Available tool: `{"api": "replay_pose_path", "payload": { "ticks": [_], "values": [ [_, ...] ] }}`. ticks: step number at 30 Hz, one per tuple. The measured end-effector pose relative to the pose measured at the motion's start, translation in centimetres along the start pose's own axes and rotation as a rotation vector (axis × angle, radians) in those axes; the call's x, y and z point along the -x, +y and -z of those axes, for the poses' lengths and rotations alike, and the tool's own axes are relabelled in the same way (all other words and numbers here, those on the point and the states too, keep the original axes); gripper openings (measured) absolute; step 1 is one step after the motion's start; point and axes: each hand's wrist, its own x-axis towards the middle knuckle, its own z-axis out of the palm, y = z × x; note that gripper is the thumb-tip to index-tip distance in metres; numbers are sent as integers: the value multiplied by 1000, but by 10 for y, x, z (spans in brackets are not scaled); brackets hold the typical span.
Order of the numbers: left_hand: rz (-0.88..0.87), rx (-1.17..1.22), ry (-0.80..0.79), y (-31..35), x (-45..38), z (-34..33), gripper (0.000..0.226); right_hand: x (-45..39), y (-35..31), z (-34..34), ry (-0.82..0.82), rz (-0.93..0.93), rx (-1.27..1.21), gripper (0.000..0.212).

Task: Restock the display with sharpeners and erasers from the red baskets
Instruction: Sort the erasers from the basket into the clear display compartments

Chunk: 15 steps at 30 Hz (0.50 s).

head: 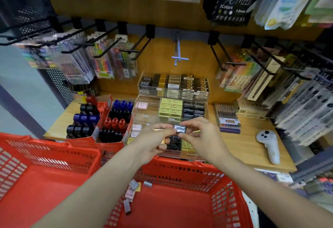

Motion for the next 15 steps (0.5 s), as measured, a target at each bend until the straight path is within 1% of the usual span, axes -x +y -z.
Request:
{"api": "replay_pose_path", "payload": {
  "ticks": [3, 6, 9, 10, 12, 14, 15],
  "values": [
    [-26, -148, -39, -3, -12, 17, 23, -9, 5, -14, -42, -41, 1, 30],
    [-50, -251, -5, -4, -25, 27, 24, -16, 10, -26, -82, -67, 22, 31],
    [-53, -267, 129, -5, -42, 31, 19, -20, 14, -29, -107, -33, 117, 34],
    [-66, -311, 196, -7, -48, 32, 16, -21, 17, -24, -106, -28, 155, 33],
    [-112, -464, 314, -14, -59, 28, 9, -23, 27, -9, -104, -26, 216, 23],
    [-101, -510, 351, -22, -65, 19, 13, -24, 38, 1, -122, -23, 269, 22],
    [-74, -482, 332, -25, -67, 15, 12, -24, 41, 0, -137, -24, 279, 27]
  ]
}}
